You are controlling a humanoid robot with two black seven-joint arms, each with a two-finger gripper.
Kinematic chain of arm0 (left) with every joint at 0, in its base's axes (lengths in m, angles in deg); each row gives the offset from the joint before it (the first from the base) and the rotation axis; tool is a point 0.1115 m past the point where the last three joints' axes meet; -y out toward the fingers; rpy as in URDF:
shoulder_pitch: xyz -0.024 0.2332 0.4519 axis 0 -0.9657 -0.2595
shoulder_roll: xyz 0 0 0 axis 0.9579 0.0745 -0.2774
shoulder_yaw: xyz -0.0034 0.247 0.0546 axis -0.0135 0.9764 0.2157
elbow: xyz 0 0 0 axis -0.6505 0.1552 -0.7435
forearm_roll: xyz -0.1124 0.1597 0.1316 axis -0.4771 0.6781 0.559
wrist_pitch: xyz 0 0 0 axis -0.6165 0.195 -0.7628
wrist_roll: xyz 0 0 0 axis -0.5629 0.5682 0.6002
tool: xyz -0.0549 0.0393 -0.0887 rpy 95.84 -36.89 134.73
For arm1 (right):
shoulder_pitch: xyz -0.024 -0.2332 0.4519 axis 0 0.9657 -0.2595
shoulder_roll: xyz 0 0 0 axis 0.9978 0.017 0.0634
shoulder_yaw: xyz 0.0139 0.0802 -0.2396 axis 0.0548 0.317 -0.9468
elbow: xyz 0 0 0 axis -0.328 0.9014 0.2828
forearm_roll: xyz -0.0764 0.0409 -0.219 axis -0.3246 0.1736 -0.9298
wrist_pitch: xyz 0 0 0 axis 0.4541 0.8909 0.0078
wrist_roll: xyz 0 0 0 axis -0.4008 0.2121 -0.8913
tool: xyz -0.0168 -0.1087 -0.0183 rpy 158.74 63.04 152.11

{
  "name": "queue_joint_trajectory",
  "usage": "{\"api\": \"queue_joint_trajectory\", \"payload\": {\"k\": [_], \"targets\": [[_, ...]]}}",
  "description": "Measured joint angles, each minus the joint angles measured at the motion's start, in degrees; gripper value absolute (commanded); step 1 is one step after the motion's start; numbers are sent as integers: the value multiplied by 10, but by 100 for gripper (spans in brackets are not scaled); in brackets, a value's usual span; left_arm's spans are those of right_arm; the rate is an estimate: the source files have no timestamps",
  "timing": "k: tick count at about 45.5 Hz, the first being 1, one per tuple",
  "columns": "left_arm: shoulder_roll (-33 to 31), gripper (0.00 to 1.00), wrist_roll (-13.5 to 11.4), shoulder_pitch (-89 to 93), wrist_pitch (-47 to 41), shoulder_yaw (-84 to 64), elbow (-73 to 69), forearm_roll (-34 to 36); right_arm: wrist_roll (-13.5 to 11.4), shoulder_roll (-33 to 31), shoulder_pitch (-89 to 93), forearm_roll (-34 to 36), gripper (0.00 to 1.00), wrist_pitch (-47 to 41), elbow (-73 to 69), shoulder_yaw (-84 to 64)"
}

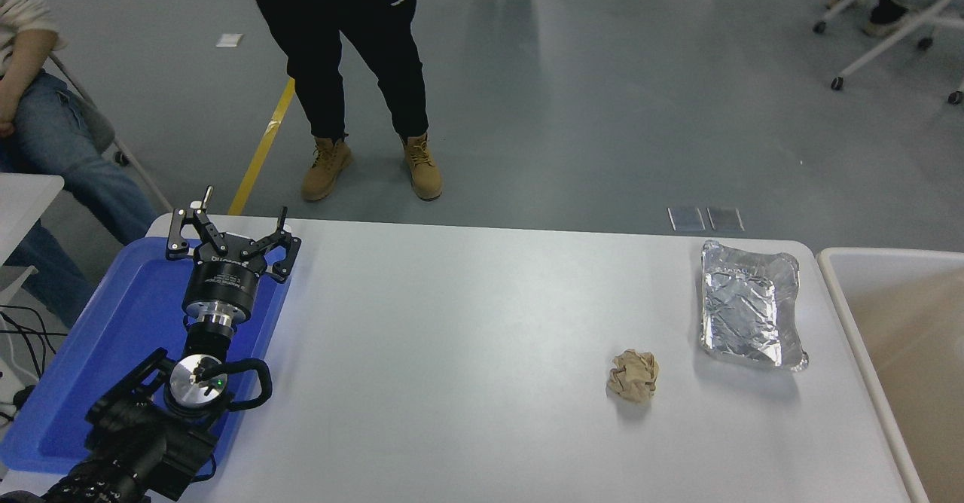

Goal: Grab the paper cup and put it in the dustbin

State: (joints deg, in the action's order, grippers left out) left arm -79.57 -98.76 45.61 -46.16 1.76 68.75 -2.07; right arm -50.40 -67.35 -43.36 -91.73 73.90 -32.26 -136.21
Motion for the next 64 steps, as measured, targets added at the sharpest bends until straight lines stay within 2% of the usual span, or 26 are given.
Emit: {"api": "queue_joint_trajectory", "payload": {"k": [13,14,16,17,21,45,64], "targets": [[0,100,0,0,0,0,0,0,-4,29,46,23,1,15,30,1],[0,100,0,0,0,0,0,0,-4,30,47,24,21,16,31,1],[0,100,0,0,0,0,0,0,-4,34,51,28,90,18,32,1],[0,100,0,0,0,0,0,0,-4,35,53,29,97,18,33,1],[0,100,0,0,-1,0,0,0,-4,40,58,38,100,20,36,2],[0,100,-1,0,-1,-1,0,0,0,61,42,93,100,17,57,8],[0,100,-1,0,0,-1,0,0,33,63,-52,103,100,-25,56,5]]}}
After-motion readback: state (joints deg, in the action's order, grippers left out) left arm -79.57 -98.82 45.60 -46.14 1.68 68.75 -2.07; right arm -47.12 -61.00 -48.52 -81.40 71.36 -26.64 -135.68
